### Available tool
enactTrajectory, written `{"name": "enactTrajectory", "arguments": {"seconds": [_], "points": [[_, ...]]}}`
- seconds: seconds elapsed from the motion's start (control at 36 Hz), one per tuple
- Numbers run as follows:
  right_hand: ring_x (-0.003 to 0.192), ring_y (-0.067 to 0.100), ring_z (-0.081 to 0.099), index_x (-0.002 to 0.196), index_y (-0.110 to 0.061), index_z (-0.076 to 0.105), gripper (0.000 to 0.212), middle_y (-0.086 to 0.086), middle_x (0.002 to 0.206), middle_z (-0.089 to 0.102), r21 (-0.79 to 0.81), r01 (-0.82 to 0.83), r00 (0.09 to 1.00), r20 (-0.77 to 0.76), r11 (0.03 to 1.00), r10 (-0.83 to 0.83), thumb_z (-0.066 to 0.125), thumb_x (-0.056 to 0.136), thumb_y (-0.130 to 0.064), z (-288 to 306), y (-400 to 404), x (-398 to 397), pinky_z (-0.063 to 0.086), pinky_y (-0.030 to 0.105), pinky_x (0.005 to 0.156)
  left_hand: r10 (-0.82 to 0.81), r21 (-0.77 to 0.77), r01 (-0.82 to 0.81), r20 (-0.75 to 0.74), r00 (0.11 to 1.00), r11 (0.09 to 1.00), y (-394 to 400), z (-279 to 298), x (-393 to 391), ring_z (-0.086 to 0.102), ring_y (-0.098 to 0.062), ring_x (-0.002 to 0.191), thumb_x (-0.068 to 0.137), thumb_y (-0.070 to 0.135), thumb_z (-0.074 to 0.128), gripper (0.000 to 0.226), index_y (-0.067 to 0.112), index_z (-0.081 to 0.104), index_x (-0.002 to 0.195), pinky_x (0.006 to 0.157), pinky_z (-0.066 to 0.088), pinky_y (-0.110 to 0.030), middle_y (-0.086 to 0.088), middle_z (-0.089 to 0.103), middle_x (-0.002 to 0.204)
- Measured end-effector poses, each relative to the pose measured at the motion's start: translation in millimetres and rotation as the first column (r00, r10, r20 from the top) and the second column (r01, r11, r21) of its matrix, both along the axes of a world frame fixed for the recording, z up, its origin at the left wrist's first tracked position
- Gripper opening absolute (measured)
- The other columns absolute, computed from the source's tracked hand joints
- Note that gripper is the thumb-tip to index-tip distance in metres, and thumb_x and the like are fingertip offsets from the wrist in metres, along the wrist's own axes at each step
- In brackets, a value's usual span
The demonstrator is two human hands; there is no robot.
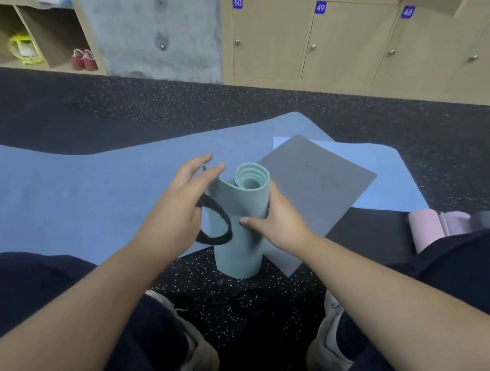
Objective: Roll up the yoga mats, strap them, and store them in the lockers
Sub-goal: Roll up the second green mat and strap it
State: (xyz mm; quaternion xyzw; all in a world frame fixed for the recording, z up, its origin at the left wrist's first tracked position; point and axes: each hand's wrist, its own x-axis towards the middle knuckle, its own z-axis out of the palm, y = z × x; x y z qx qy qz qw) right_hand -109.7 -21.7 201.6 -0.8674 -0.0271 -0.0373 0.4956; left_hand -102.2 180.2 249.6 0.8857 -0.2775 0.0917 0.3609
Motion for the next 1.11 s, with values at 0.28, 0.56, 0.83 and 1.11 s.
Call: {"name": "enactTrajectory", "arguments": {"seconds": [0.28, 0.56, 0.83, 1.11], "points": [[0.107, 0.008, 0.056, 0.133, -0.022, 0.04, 0.063, -0.012, 0.114, 0.058, 0.025, 0.002, 0.999, -0.044, 1.0, -0.001, 0.075, 0.082, -0.011, -14.0, 2.2, 3.6, 0.045, 0.017, 0.085, -0.159, 0.27, 0.17, -0.066, 0.985, 0.948, -20.9, -16.9, 6.5, -0.023, 0.0, 0.14, 0.074, -0.024, 0.024, 0.117, 0.072, -0.008, 0.133, 0.11, 0.009, -0.022, 0.047, -0.022, 0.139], [0.113, 0.009, 0.056, 0.139, -0.019, 0.034, 0.073, -0.007, 0.124, 0.056, 0.076, -0.011, 0.996, -0.085, 0.997, 0.018, 0.074, 0.08, -0.005, -18.2, -2.2, 14.1, 0.047, 0.024, 0.093, -0.156, 0.262, 0.17, -0.073, 0.985, 0.95, -36.2, -23.2, 23.2, -0.002, -0.012, 0.149, 0.074, -0.024, 0.028, 0.117, 0.075, 0.003, 0.131, 0.117, 0.016, -0.031, 0.037, -0.013, 0.145], [0.115, 0.012, 0.058, 0.129, -0.038, 0.033, 0.075, -0.004, 0.126, 0.06, 0.075, -0.058, 0.985, -0.158, 0.996, 0.069, 0.077, 0.076, -0.007, -23.1, -9.8, 21.9, 0.049, 0.039, 0.098, -0.178, 0.227, 0.197, -0.101, 0.979, 0.954, -37.4, -27.8, 28.9, 0.008, -0.001, 0.144, 0.076, -0.021, 0.031, 0.108, 0.069, 0.015, 0.133, 0.107, 0.028, -0.023, 0.044, -0.018, 0.141], [0.102, 0.006, 0.064, 0.129, -0.025, 0.049, 0.061, -0.008, 0.112, 0.067, 0.108, 0.002, 0.995, -0.097, 0.994, 0.008, 0.076, 0.075, -0.012, -11.8, -11.3, 21.7, 0.055, 0.03, 0.085, -0.204, 0.215, 0.234, -0.152, 0.967, 0.948, -44.1, -22.2, 22.5, -0.001, 0.01, 0.139, 0.078, -0.02, 0.028, 0.109, 0.075, 0.013, 0.129, 0.107, 0.02, -0.019, 0.044, -0.017, 0.141]]}}
